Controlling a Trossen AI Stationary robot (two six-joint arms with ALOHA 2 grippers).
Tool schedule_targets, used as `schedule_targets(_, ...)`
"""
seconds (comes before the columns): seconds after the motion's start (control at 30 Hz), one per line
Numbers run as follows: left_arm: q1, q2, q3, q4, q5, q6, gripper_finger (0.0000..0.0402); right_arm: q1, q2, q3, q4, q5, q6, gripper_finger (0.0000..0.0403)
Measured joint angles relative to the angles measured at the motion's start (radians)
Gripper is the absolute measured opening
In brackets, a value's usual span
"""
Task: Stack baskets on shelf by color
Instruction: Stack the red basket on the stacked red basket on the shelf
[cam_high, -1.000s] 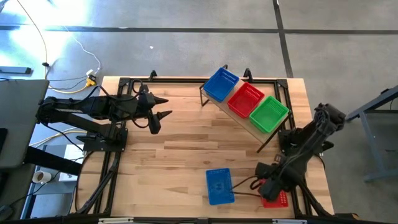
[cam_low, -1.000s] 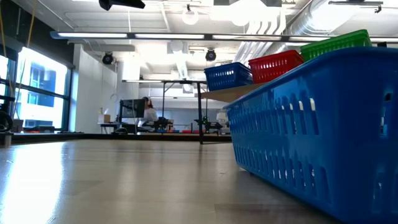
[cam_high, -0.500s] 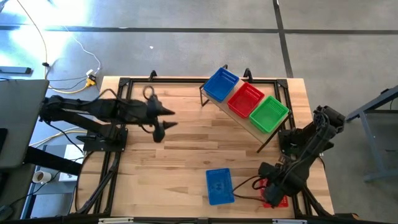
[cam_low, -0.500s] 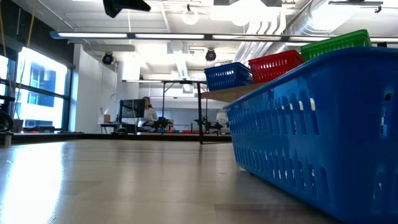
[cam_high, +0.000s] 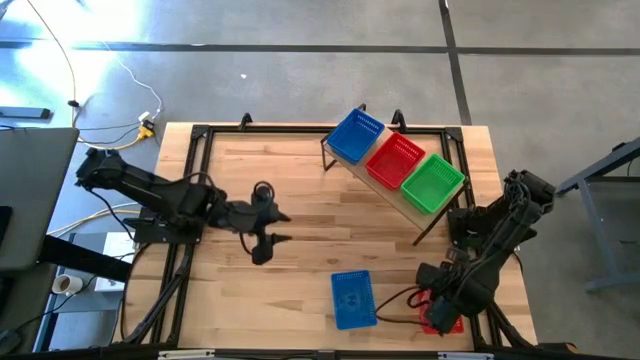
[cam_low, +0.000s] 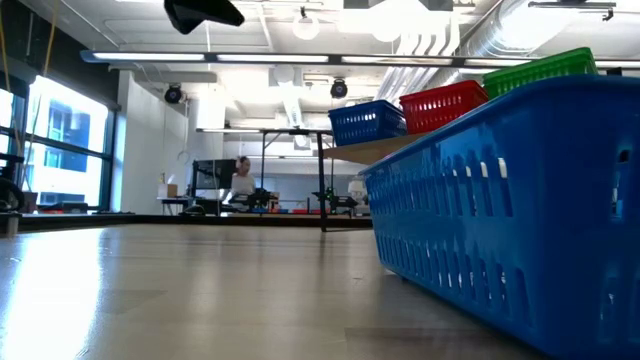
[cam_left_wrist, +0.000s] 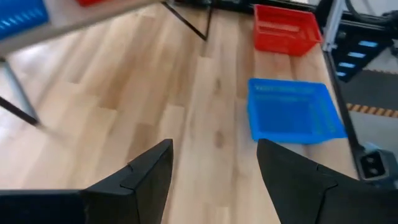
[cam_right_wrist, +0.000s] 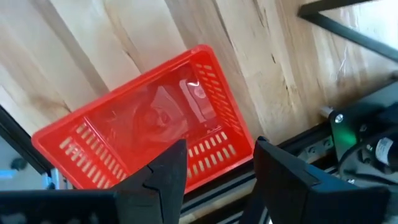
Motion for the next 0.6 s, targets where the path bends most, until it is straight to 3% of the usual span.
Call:
schedule_targets(0.3,-0.101,0.005,0.000,0.004,-0.017,-0.126,0.0223,0.000,-0.001,-0.049,0.046,0.011,-0.157,0.0169)
schedule_targets(0.6,-0.151,0.005,0.000,0.005,-0.032,-0.147,0.0223,0.000,-0.001,-0.152,0.091,0.010,-0.253,0.0169)
